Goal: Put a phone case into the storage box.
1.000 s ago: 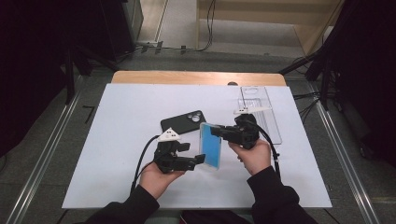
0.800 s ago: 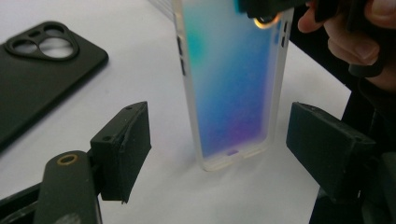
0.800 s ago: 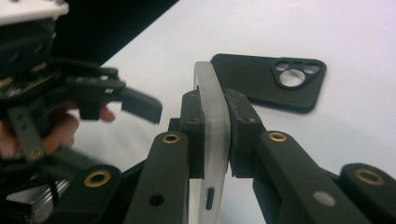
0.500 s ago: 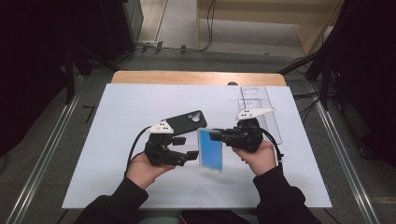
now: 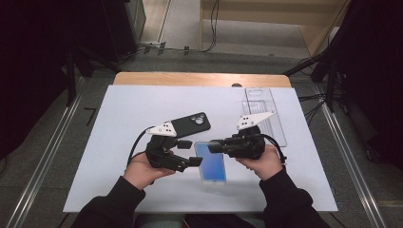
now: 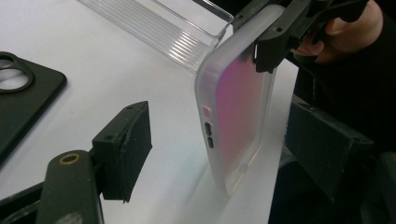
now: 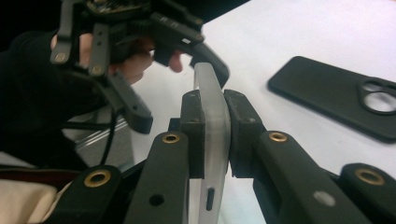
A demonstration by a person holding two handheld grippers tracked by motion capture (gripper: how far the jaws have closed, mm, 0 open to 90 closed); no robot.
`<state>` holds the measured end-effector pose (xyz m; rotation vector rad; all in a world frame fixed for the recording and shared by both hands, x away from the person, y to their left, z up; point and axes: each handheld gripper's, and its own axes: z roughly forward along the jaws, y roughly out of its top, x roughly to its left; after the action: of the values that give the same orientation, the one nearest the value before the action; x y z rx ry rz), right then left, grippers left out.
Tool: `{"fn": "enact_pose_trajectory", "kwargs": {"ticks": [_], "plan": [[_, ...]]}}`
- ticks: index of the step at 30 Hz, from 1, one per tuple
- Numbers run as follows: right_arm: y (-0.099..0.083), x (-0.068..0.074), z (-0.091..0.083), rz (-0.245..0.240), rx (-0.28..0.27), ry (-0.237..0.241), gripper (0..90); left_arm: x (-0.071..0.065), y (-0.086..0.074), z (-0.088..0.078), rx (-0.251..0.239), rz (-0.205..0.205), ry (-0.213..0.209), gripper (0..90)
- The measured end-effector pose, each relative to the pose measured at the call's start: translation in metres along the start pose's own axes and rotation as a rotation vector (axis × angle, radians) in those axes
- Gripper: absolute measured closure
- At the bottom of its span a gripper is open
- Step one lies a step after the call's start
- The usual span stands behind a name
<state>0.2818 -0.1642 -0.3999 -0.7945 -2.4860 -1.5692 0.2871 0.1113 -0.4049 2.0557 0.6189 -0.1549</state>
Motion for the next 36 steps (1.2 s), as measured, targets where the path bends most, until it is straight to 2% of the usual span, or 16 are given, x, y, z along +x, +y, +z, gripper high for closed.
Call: {"fn": "enact_pose_trajectory", "kwargs": {"ticks": [5, 12, 16, 20, 23, 26, 28, 32, 33, 34, 36], "plan": [[-0.0002, 0.0008, 0.0017, -0.022, 0.005, 0.049, 76.9, 0.0003, 0.0014, -0.0017, 0.011, 0.012, -0.034, 23.8], [0.0011, 0.0050, 0.0028, -0.050, -0.003, 0.119, 76.9, 0.0012, 0.0011, -0.0046, 0.012, 0.021, -0.115, 39.4], [0.0016, 0.0054, 0.0032, -0.052, -0.006, 0.150, 76.9, 0.0020, 0.0002, -0.0034, 0.024, 0.010, -0.160, 53.8], [0.0010, 0.0033, 0.0044, -0.032, -0.005, 0.199, 76.8, 0.0047, -0.0013, -0.0028, 0.032, 0.033, -0.208, 70.1], [0.0006, 0.0025, 0.0061, -0.030, 0.004, 0.204, 76.8, 0.0056, -0.0012, -0.0031, 0.037, 0.049, -0.229, 79.8], [0.0004, 0.0018, 0.0060, -0.032, 0.002, 0.209, 76.8, 0.0054, -0.0007, -0.0030, 0.035, 0.044, -0.237, 80.6], [0.0003, 0.0017, 0.0057, -0.031, 0.001, 0.209, 76.6, 0.0057, 0.0016, -0.0031, 0.054, 0.011, -0.252, 80.8], [0.0005, 0.0007, 0.0049, -0.013, -0.003, 0.217, 75.7, 0.0037, 0.0038, -0.0052, 0.049, 0.012, -0.244, 81.1], [0.0007, 0.0005, 0.0047, -0.003, 0.000, 0.213, 72.4, 0.0034, 0.0041, -0.0056, 0.048, 0.012, -0.241, 81.2], [0.0007, 0.0003, 0.0049, 0.005, -0.008, 0.199, 64.8, 0.0035, 0.0044, -0.0061, 0.046, 0.004, -0.243, 81.2], [0.0009, -0.0008, 0.0047, 0.020, -0.014, 0.184, 58.5, 0.0044, 0.0050, -0.0075, 0.044, -0.005, -0.227, 81.2]]}}
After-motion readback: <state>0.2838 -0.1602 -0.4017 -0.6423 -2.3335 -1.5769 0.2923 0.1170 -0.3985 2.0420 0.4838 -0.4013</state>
